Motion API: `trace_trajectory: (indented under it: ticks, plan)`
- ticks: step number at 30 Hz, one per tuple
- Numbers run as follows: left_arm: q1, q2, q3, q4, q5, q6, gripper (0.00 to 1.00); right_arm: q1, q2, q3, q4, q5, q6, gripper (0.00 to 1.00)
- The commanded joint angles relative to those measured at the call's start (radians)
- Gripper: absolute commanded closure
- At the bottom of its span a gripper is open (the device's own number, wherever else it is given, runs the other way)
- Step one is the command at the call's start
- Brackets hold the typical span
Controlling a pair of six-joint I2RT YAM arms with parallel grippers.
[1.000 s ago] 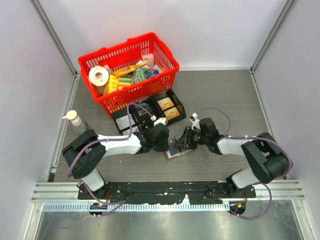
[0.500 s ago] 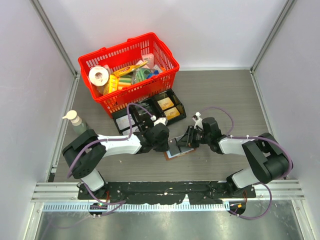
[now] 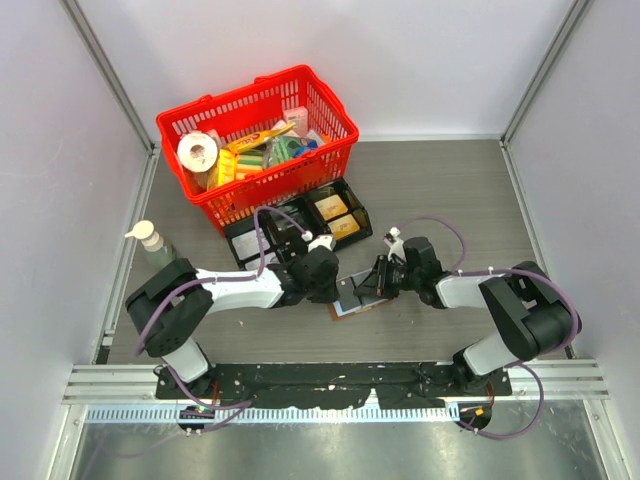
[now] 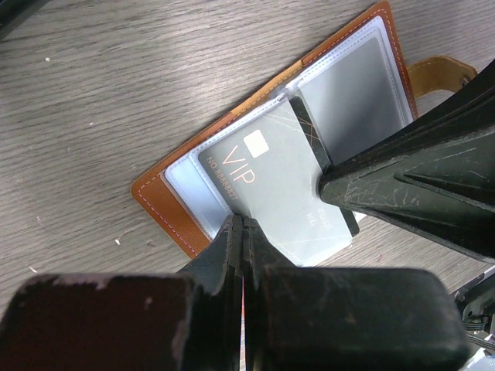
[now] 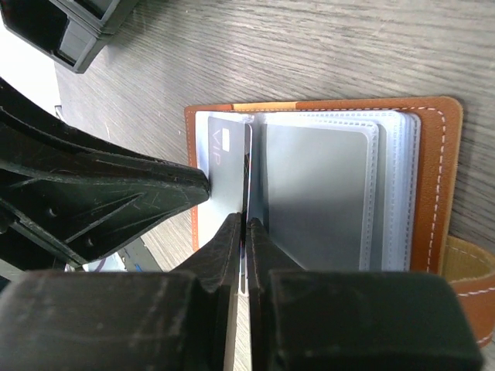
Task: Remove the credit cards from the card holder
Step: Remove the credit card from the card holder.
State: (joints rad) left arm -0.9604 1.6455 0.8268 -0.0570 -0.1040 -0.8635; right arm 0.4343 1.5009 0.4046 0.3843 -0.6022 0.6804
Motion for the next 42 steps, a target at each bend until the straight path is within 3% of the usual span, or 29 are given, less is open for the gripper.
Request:
trace_trajectory:
  ticks: [1,3,24,28,36,42]
  plan:
    - [-0.005,0.046,-0.025,-0.060,0.007,0.004,1.00,-0.002,-0.010,-0.004,0.059,-0.033,-0.012,0.94]
    - [-0.004,0.043,-0.025,-0.063,0.006,0.003,1.00,-0.006,-0.022,-0.004,0.057,-0.042,-0.010,0.99]
    - [-0.005,0.020,-0.031,-0.053,0.006,0.008,1.00,-0.103,-0.096,-0.009,-0.079,-0.096,-0.078,0.99]
    - [-0.003,-0.001,-0.022,-0.055,0.012,0.011,1.00,-0.105,-0.079,-0.012,-0.059,-0.105,-0.068,0.94]
    - [-0.005,-0.062,0.023,0.003,0.070,0.012,0.84,-0.105,-0.067,-0.009,-0.053,-0.110,-0.062,0.94]
    - [-0.006,-0.006,0.078,0.013,0.098,0.024,0.82,-0.105,-0.071,-0.009,-0.050,-0.111,-0.062,0.94]
